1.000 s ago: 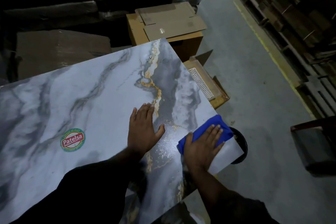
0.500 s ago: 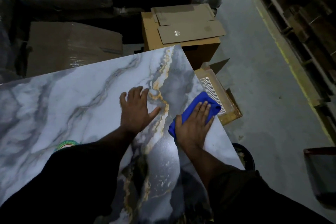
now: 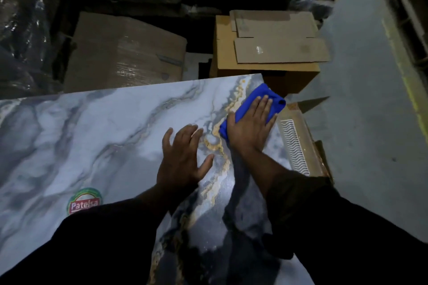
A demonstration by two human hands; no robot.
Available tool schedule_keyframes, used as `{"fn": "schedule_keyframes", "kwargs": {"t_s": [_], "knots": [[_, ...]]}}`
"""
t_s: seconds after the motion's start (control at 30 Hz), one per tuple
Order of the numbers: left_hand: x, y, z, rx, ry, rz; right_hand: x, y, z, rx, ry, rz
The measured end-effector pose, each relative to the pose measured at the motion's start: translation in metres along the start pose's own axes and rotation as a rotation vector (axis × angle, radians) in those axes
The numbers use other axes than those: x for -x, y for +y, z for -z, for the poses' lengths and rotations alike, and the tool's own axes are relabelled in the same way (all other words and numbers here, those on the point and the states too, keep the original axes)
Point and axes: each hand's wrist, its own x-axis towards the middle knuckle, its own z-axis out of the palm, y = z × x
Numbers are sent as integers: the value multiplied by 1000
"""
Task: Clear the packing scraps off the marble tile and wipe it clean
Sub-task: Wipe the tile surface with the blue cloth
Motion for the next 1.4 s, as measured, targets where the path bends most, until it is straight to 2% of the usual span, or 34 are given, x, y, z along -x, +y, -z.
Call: {"fn": "schedule_keyframes", "kwargs": {"t_s": [0.17, 0.37, 0.57, 0.7, 0.8, 0.87, 0.93, 1.1, 1.23, 1.4], "knots": [[1, 0, 0, 38, 10, 12, -48, -22, -4, -45, -20, 161], [0, 0, 1, 76, -7, 25, -73, -43, -9, 9, -112, 588], [0, 1, 9, 125, 115, -2, -25, -46, -5, -24, -173, 1125], [0, 1, 11, 114, 72, -24, 32, -20, -5, 3, -143, 1295], [0, -1, 12, 127, 51, -43, 79, 13, 0, -130, -169, 1236], [0, -1, 11, 138, 70, -58, 116, 42, 3, -157, -161, 1124], [1, -1, 8, 137, 72, -74, 157, 73, 3, -138, -143, 938], [1, 1, 4, 71, -20, -43, 221, 124, 5, -123, -120, 314], [0, -2, 2, 57, -53, -29, 188, 107, 6, -70, -81, 57], [1, -1, -1, 79, -6, -27, 92, 57, 4, -64, -48, -11]]}}
